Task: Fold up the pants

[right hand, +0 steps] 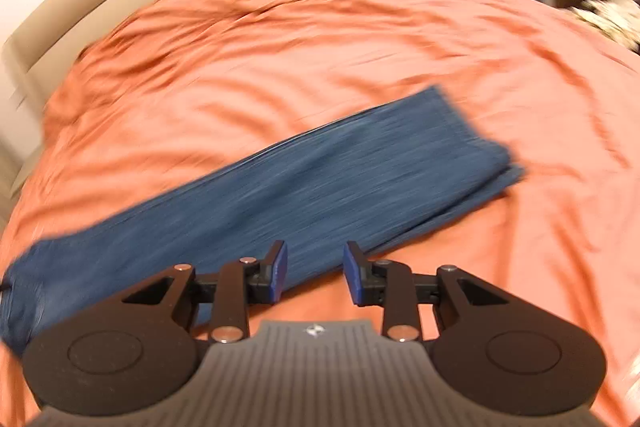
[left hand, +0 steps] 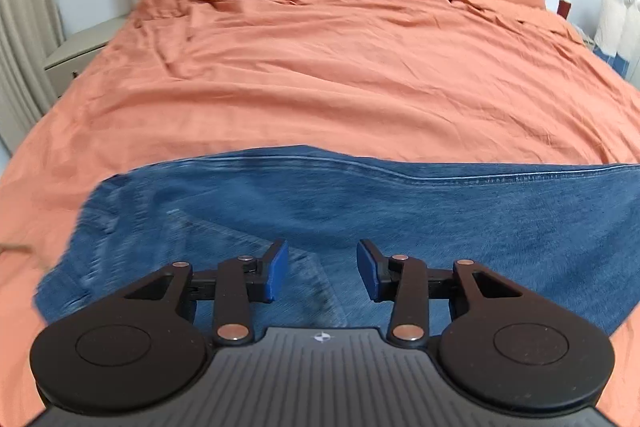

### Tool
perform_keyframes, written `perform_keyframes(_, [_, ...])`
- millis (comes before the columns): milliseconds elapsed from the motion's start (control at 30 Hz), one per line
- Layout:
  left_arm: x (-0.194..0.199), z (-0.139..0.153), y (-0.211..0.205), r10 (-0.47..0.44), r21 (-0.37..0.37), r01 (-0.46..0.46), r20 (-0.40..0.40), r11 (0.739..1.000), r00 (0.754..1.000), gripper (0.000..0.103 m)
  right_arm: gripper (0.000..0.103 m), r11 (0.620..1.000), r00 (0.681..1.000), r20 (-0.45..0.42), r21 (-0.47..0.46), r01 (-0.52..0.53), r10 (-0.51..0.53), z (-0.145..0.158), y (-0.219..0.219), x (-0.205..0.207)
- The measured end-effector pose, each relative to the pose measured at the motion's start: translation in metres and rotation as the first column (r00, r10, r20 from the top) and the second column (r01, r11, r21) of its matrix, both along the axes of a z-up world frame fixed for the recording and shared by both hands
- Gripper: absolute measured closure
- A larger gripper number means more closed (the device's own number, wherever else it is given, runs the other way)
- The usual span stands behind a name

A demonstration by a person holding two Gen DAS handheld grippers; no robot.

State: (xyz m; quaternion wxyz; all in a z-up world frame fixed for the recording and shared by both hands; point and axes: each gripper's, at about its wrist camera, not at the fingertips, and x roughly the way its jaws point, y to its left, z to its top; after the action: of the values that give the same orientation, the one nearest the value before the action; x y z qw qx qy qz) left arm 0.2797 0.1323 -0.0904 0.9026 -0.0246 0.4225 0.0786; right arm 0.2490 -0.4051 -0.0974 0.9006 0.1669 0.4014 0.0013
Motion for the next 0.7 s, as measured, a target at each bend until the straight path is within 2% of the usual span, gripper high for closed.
perform_keyframes(100, [0.025,-0.017,-0.012,-0.017,0.014,0.018,-0.042,1.0,0.999,0.056,0.077,0.996,0.996,0.003,0.023,0.091,-0.091,-0.013,-0.046,0.013])
perform_keyframes(200, [0.048,-0.035,-0.018,-0.001,0.019,0.003,-0.078,1.0,0.997,0.065,0.077,0.981,0.985,0.001,0.09,0.174,-0.175,-0.029,-0.089,0.024])
perform_keyframes(267, [0.063,-0.045,-0.019,0.018,0.015,-0.017,-0.087,1.0,0.996,0.066,0.077,0.969,0.976,0.004,0.122,0.216,-0.219,-0.038,-0.108,0.03])
perform_keyframes(467, [0.103,-0.071,-0.011,0.076,0.035,-0.073,-0.124,0.997,0.989,0.07,0.077,0.929,0.952,-0.027,0.21,0.304,-0.305,-0.07,-0.139,0.06])
perform_keyframes(667, [0.115,-0.079,-0.005,0.111,0.025,-0.108,-0.121,0.994,0.987,0.072,0.077,0.905,0.943,-0.064,0.266,0.331,-0.326,-0.096,-0.15,0.076])
perform_keyframes(700, [0.117,-0.079,-0.006,0.109,0.033,-0.105,-0.122,0.994,0.987,0.073,0.09,0.906,0.942,-0.057,0.258,0.334,-0.331,-0.095,-0.149,0.076])
